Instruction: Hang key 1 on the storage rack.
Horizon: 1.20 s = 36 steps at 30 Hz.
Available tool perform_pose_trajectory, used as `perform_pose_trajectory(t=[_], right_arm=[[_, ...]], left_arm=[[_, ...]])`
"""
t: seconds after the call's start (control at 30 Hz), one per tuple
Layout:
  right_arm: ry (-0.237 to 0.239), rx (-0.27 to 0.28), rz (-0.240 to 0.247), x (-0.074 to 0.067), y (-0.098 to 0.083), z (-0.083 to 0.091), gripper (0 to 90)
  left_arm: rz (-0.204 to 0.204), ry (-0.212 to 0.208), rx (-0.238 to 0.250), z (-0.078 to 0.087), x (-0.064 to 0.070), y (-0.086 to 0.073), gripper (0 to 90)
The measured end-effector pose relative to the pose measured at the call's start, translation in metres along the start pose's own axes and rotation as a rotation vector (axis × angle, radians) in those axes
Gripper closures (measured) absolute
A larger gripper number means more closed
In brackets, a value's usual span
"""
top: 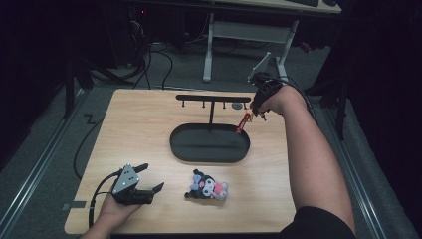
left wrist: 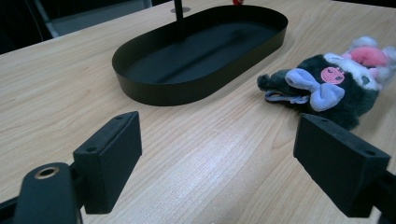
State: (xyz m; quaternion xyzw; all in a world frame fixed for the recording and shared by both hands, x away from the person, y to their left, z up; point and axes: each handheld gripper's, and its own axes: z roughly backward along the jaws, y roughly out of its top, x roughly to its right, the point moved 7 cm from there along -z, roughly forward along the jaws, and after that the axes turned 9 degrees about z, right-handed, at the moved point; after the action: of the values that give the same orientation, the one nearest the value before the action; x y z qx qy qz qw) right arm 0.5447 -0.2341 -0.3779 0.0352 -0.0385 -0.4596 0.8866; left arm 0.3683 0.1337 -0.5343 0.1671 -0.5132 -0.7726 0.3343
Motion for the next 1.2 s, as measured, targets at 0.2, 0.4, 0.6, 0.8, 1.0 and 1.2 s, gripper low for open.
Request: perform_pose_trajectory(t=[0.2, 0.4, 0.6, 0.8, 1.0, 1.2], right_arm=[[-0.002, 0.001, 0.008, -0.001, -0.005, 0.008, 66.7], [-0.004, 0.013, 0.026, -0.008, -0.008, 0.02, 66.7], [-0.004, 0.017, 0.05, -0.019, -0.011, 0.031, 66.7], [-0.004, 0.022, 0.058, -0.024, -0.005, 0.033, 66.7], [-0.016, 0.041, 0.06, -0.021, 0.006, 0.028, 66.7], [-0.028, 0.034, 0.033, -0.013, 0.008, 0.012, 66.7]], left_arm=[[0.003, -0.003, -0.002, -0.001, 0.001, 0.0, 15.8], [-0.003, -0.005, -0.004, -0.002, 0.002, 0.0, 15.8], [-0.007, -0.008, -0.007, -0.002, 0.003, 0.0, 15.8], [-0.008, -0.007, -0.007, -0.001, 0.003, 0.0, 15.8], [-0.006, -0.004, -0.003, -0.001, 0.002, 0.0, 15.8], [-0.002, -0.002, 0.0, 0.0, 0.001, 0.0, 15.8]])
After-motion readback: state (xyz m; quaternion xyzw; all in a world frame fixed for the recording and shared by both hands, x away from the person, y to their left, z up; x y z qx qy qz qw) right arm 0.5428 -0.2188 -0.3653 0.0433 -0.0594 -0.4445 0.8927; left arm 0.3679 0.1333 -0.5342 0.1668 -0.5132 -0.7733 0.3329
